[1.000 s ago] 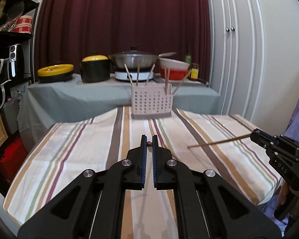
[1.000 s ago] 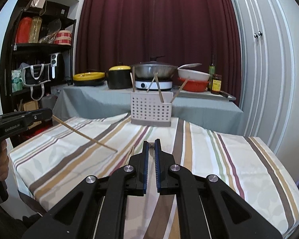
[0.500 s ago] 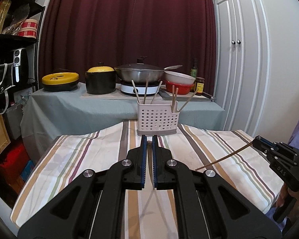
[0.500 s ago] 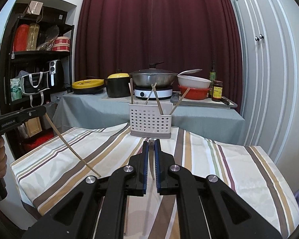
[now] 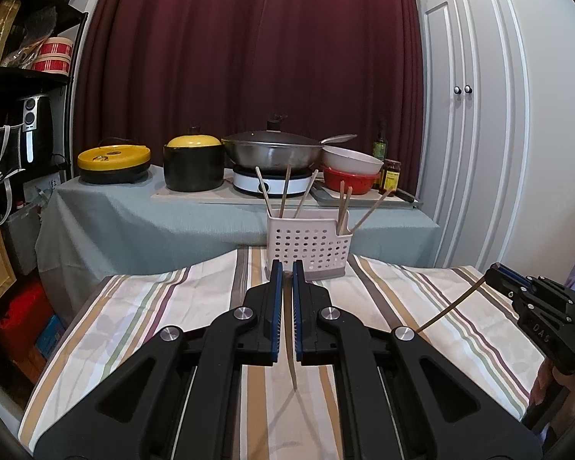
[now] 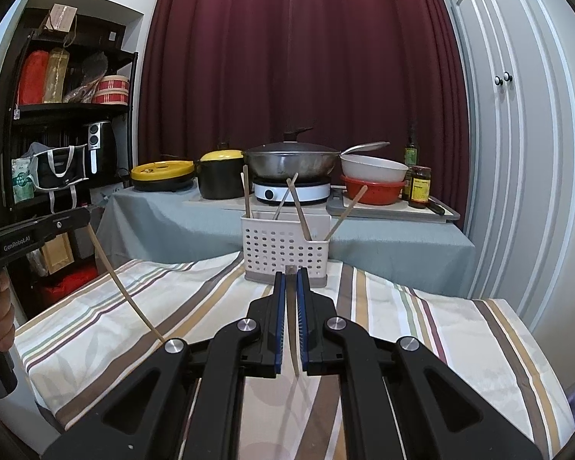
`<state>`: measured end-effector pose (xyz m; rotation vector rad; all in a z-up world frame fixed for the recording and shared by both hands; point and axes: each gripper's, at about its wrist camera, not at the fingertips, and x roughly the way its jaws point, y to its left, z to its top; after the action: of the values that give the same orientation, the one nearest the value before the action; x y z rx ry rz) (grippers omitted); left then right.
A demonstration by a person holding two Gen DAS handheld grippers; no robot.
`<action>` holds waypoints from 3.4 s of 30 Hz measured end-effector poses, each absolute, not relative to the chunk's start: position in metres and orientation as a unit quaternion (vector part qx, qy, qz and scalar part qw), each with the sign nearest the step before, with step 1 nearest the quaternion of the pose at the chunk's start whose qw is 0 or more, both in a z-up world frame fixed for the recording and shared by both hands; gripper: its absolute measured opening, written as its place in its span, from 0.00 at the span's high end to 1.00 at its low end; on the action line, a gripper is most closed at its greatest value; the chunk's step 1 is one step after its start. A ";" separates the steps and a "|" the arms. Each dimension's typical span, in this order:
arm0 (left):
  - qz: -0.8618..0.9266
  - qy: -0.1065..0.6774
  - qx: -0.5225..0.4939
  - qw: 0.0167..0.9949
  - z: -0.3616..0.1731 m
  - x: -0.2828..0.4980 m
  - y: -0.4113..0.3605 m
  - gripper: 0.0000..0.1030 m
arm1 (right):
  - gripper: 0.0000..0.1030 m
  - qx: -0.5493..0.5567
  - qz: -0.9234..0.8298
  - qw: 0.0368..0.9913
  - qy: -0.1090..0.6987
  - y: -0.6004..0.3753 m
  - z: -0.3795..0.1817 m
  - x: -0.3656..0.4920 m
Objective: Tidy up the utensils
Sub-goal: 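Lift both held chopsticks and carry them to the white holder, then insert the chopsticks into the white holder and open both grippers, then move both open grippers back toward the remaining chopsticks on the cloth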
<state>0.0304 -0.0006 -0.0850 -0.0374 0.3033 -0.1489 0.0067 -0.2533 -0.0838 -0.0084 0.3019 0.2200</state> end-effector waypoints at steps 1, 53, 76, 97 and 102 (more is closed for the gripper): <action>-0.074 0.149 -0.019 0.986 -0.084 0.032 0.000 0.95 | 0.93 -0.005 0.110 0.983 0.148 -0.253 -0.082 0.010; -0.092 0.078 -0.002 0.993 0.036 0.300 -0.031 0.95 | 0.93 0.014 0.140 0.990 0.005 -0.248 0.018 0.288; -0.090 0.124 0.011 0.988 -0.010 0.341 -0.035 0.77 | 0.63 -0.012 0.135 0.987 0.085 -0.229 -0.045 0.317; -0.081 0.185 -0.003 0.979 -0.069 0.208 -0.015 0.48 | 0.39 -0.001 0.084 0.988 0.127 -0.254 -0.074 0.155; -0.076 0.206 0.001 0.976 -0.096 0.167 -0.018 0.48 | 0.39 -0.001 0.083 0.984 0.155 -0.252 -0.098 0.113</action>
<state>0.1669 -0.0179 -0.0960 0.0018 0.4150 -0.1524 0.1130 -0.2524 -0.0983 -0.0021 0.3110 0.1677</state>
